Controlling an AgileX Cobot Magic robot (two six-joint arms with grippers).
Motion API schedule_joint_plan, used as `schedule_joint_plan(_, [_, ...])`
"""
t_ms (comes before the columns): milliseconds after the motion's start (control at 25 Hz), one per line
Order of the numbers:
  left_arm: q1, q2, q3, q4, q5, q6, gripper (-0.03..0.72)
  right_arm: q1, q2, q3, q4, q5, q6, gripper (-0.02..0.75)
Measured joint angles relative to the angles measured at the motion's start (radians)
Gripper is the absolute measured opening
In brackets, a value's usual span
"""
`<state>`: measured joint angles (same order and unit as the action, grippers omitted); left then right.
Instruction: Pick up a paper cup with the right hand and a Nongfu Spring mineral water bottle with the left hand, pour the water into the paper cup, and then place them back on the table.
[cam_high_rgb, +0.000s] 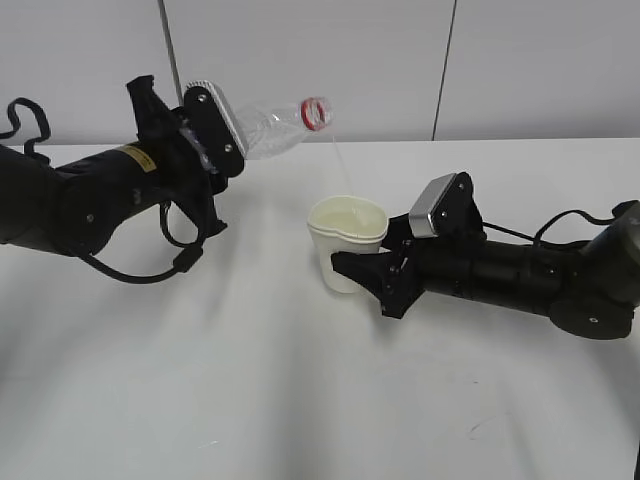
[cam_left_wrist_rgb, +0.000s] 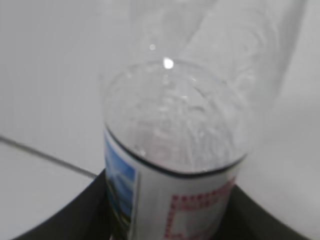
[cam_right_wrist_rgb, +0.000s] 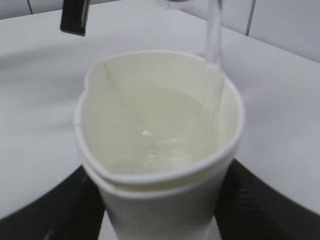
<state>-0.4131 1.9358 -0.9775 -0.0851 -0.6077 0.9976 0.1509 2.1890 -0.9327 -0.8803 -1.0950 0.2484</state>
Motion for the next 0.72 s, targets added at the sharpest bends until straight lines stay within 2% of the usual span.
schedule_joint_plan(200, [-0.009, -0.002, 0.082, -0.071, -0.067, -0.454, 0.335, 0.0, 0.0, 0.0, 0.045, -0.02, -0.02, 0.452])
schedule_joint_plan(400, [-0.011, -0.004, 0.206, -0.004, -0.269, -0.781, 0.335, 0.0, 0.0, 0.0, 0.164, -0.021, -0.03, 0.452])
schedule_joint_plan(520, [-0.012, -0.005, 0.261, 0.037, -0.352, -0.918, 0.335, 0.0, 0.0, 0.0, 0.217, -0.021, -0.04, 0.452])
schedule_joint_plan(720, [-0.012, -0.005, 0.298, 0.085, -0.383, -1.055, 0.335, 0.0, 0.0, 0.002, 0.306, -0.021, -0.07, 0.452])
